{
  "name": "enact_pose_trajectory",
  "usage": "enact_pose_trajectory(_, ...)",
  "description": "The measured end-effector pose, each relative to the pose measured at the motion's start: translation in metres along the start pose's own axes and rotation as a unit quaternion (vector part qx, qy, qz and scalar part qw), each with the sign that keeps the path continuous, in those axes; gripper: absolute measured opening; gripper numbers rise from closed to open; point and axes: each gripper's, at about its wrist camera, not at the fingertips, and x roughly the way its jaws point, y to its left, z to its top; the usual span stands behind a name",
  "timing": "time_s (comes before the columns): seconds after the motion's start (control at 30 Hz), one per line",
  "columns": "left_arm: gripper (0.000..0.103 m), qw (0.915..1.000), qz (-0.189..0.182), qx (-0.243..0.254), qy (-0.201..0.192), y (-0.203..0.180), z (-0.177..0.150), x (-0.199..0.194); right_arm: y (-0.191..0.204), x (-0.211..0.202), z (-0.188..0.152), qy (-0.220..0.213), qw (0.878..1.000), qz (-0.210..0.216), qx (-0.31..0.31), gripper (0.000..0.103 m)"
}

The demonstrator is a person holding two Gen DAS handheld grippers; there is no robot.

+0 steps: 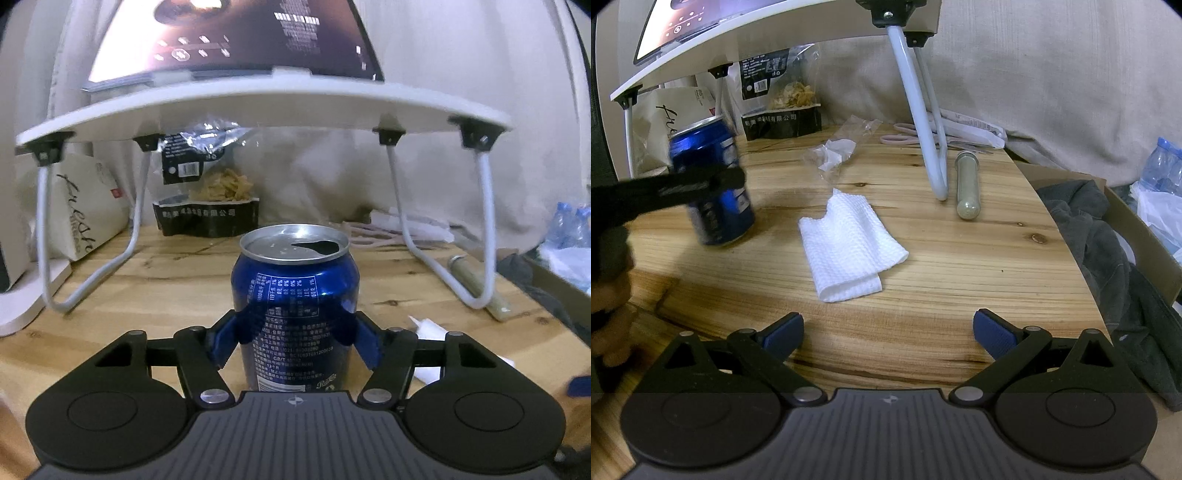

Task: Clean container
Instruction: 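Pinch the white cloth with the right gripper while the left holds the can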

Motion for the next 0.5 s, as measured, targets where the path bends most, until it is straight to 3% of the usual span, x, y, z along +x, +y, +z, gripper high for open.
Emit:
enact_pose_trajectory(0.2, 0.067, 0.9996, 0.001, -0.018, -0.021, 0.003, -0.016, -0.061, 0.0, 0.0, 0.0, -0.001, 1.0, 0.001, 0.002, 0.103)
enact_pose_trajectory(0.37, 0.067, 0.9991, 0.012, -0.003, -0.04, -0.007, -0.029, -0.077, 0.001, -0.001, -0.001, -0.001, 1.0, 0.0, -0.003, 0.103)
enact_pose_trajectory(0.5, 0.067, 0.9984, 0.01, -0.001, -0.056, -0.008, -0.029, -0.081, 0.0, -0.016, 0.003, -0.048, 0.997, 0.042, -0.041, 0.101)
